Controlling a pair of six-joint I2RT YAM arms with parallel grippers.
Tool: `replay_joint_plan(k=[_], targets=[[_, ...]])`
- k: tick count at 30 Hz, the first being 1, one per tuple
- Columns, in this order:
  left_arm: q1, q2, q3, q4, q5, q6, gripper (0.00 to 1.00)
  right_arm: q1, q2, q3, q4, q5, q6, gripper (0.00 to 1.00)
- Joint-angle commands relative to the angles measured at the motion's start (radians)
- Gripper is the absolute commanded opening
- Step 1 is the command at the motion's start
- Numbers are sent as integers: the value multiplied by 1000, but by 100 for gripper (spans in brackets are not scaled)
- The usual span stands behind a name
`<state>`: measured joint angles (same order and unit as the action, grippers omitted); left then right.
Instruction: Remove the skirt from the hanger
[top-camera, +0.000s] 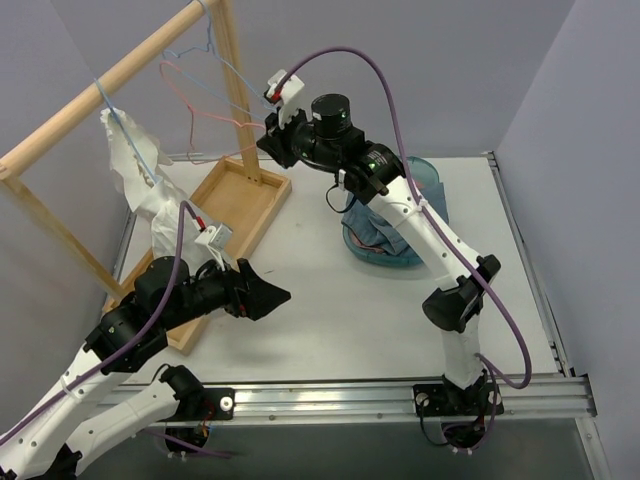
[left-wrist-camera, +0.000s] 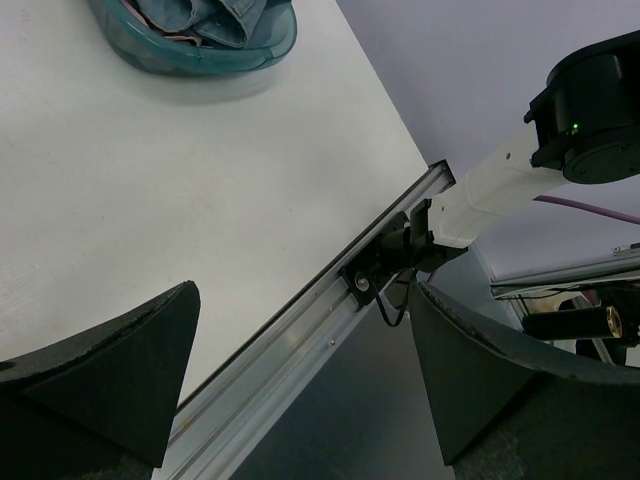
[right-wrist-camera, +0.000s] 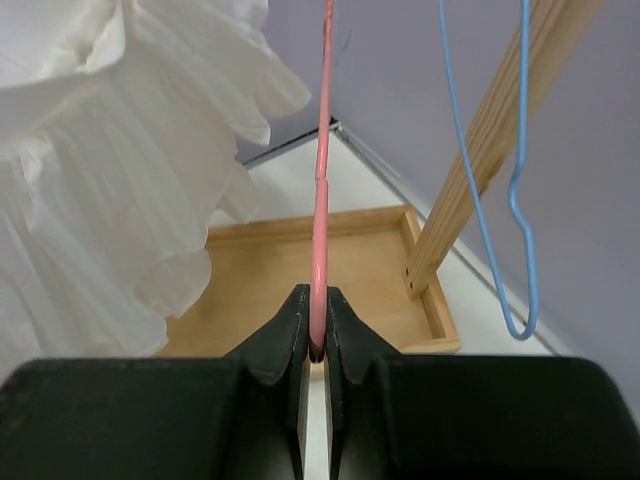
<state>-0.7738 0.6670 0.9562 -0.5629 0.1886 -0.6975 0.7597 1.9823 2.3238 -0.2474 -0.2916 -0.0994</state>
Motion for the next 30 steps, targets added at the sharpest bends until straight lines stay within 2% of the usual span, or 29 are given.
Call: replay_joint_plan(k=[1,8,14,19,24,30], targets=[[-5,-7,3,66,14,6,94,-3,-7,14,215,6,-14,0],[-5,-9,-5,61,11,9,94,0,32,94,283,3,-3,0],[-5,0,-4,69,17,12,94,7,-20,36,335,23,-23,0],[-5,9,-7,83,26,4,94,7,-7,106,295,28,-37,0],[-5,9,-4,80,18,4,94,20,-83,-3,329,46,-46,0],[-12,14,-7,89,22,-4,94,29,-138,-49,326,60,-49,0]])
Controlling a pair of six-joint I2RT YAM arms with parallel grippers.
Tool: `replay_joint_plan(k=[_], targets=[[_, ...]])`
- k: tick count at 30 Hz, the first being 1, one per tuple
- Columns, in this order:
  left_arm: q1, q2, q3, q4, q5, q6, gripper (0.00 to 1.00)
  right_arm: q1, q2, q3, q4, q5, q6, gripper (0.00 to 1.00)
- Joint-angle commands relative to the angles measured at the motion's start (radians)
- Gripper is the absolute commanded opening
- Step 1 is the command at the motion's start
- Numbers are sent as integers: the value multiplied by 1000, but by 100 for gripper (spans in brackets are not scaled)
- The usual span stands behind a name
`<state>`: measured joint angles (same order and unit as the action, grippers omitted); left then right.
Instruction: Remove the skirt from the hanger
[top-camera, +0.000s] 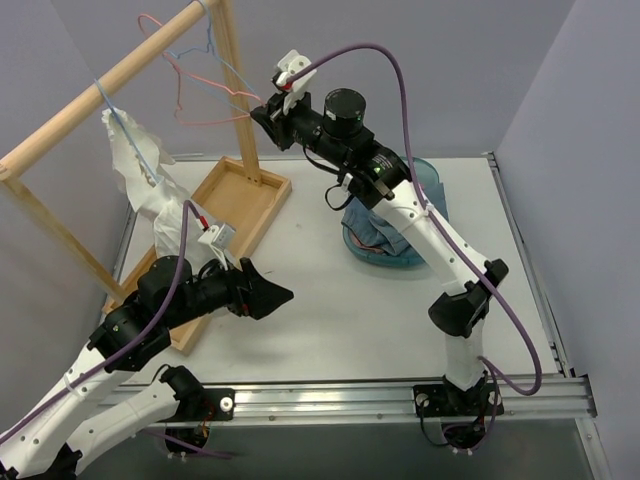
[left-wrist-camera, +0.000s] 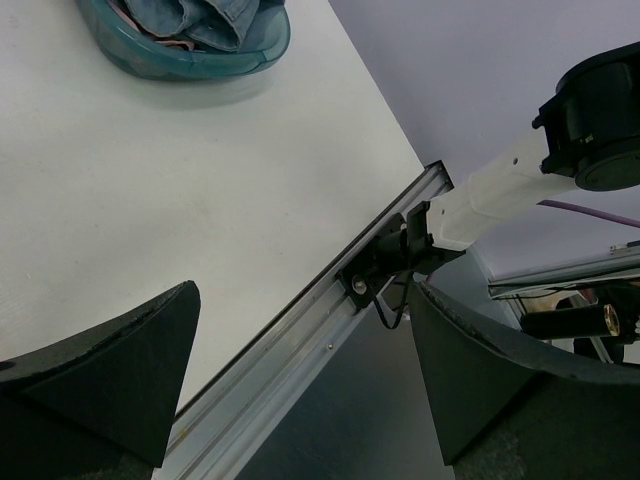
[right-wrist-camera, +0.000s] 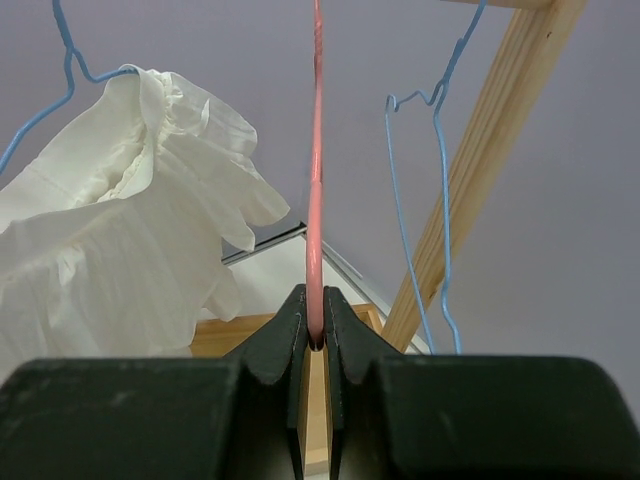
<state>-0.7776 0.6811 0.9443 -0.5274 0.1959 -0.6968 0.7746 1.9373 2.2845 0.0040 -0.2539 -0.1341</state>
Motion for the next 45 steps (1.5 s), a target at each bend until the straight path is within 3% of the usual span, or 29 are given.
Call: replay_joint_plan(k=[1,11,21,22,23,24,25,28,33,39,45], targets=[[-8,1,5,55,13,-4,94,17,-101,-31,80,28,-19,0],[-22,8,14,53,5,-6,94,32,-139,-37,48,48,-35,0],[-25,35,56,27,-10,33,95,68,-339,-348,94,145,-15,0],[-25,37,54,24,-9,34,95,69,-353,-356,85,154,-9,5],[-26,37,56,26,2,37,95,71,-357,-365,76,163,1,19],[-26,35,56,29,17,48,96,72,-360,-368,51,182,20,36],[-26,25,56,39,37,57,98,74,-366,-369,39,182,33,60],[-28,-38,53,105,128,79,100,94,-357,-355,-33,183,85,78],[-28,-110,45,61,178,97,99,191,-331,-309,-140,266,126,85],[-28,-40,-18,-111,142,11,100,262,-246,-136,-197,297,183,87],[-29,-107,-110,-46,204,-27,100,276,-88,42,-249,257,208,87]])
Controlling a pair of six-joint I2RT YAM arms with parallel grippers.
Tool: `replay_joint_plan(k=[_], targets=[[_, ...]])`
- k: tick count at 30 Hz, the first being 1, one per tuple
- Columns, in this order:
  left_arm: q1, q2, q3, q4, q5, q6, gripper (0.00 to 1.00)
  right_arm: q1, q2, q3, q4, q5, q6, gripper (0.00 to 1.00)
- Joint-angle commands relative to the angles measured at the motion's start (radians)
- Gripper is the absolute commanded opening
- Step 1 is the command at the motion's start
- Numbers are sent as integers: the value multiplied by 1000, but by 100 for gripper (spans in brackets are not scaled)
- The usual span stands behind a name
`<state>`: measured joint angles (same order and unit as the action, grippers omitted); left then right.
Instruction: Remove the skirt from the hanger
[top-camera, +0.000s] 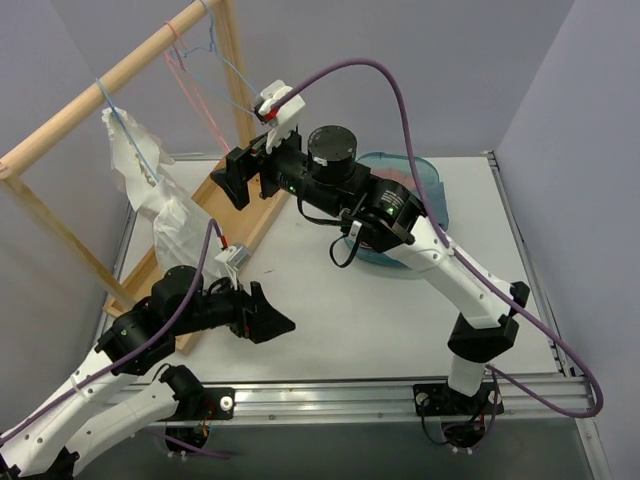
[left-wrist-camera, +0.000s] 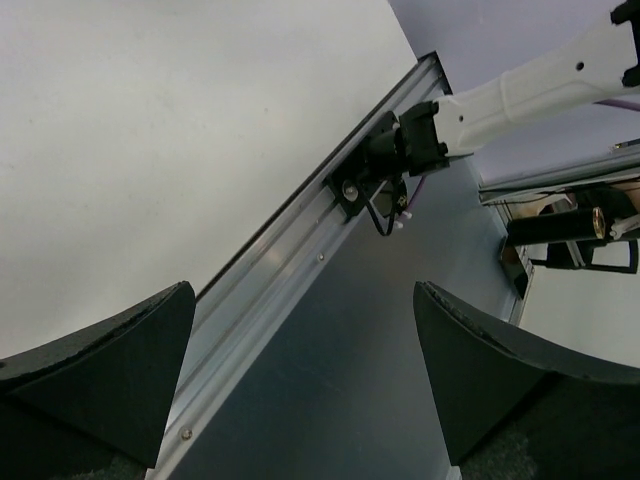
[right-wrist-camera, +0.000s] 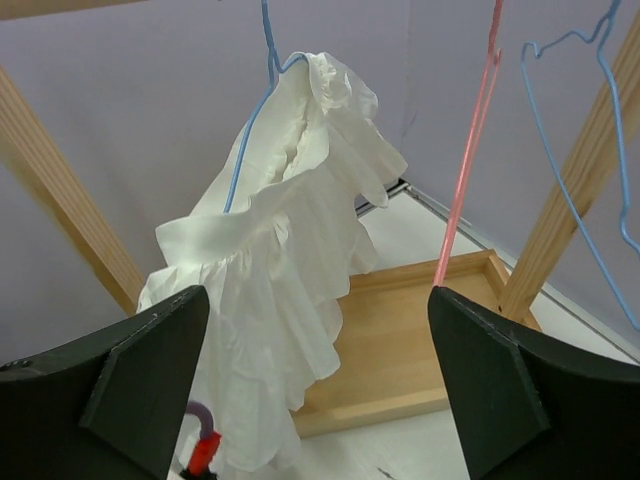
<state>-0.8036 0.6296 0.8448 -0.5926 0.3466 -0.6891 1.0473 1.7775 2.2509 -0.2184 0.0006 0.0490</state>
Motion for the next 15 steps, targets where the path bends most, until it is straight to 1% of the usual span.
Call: replay_joint_plan(k=[1,2,4,5,8,9,10,11,12,15], targets=[[-3,-64,-19,27,66,-36,100,5,89,88,-27,-23,28,87],[-3,-70,-26,27,89,-39,100,5,106,107,-24,-33,31,87],[-3,-94,-55,39,117,-58,93,11,144,118,-12,-60,37,87],[-3,-103,-62,34,124,-64,93,14,152,118,8,-63,40,87],[-3,-114,-73,-48,106,-79,93,31,178,116,43,-68,52,87],[-3,-111,-69,-74,82,-75,93,37,186,115,48,-68,51,86],[-5,-111,-55,-134,62,-76,94,42,192,116,50,-71,42,87],[-5,-108,-44,-177,31,-79,96,48,197,119,45,-71,40,87],[-5,-94,-30,-267,-42,-89,97,52,203,122,45,-71,38,87],[-5,-50,3,-309,-64,-73,97,59,217,127,42,-83,41,87]])
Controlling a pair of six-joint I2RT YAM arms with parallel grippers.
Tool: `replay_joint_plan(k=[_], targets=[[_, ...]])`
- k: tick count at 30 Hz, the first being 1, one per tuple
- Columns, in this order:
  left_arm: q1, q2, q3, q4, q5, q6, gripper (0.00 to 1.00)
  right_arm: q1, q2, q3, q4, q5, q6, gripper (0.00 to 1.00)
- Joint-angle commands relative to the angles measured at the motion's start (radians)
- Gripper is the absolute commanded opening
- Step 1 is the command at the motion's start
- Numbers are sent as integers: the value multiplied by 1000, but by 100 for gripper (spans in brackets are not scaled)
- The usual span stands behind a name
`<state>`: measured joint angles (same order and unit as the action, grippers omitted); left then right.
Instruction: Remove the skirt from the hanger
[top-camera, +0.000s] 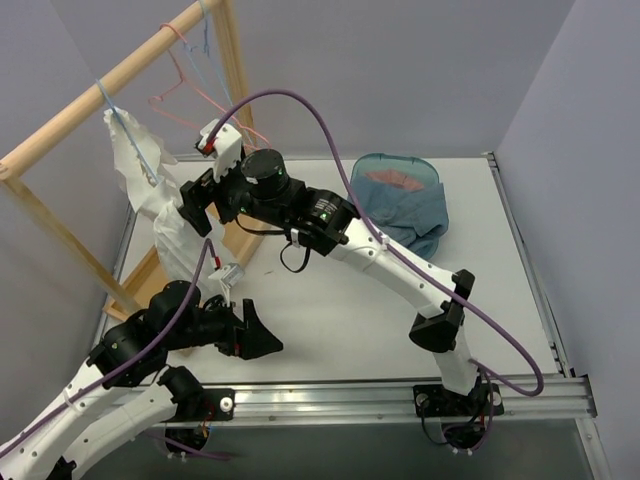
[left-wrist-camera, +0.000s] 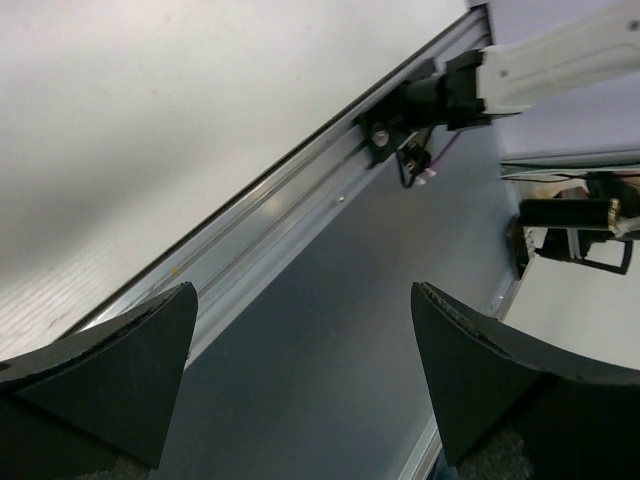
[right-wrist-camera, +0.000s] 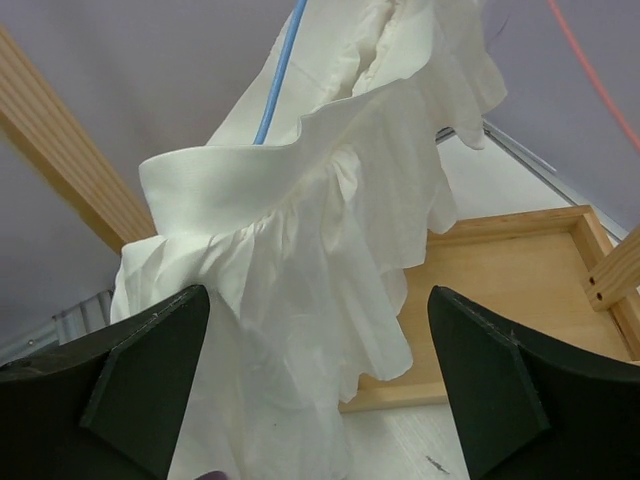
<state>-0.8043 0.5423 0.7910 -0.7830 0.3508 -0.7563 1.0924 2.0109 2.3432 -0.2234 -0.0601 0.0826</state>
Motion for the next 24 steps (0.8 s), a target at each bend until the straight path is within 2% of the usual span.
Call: replay_joint_plan(k=[1,4,8,16,24], targets=[[-4,47,60,-127,-69,-5,97,18,-15,33,50,-23,8,86],[-4,70,57,-121,-64,0,97,56,-23,16,70,6,-21,86],[-4,99,50,-113,-56,15,98,136,-37,17,82,185,-138,86],[-4,108,4,-68,-32,5,97,176,-55,8,122,166,-121,86],[-7,84,-18,-45,-19,-18,94,182,23,50,139,212,-129,86]])
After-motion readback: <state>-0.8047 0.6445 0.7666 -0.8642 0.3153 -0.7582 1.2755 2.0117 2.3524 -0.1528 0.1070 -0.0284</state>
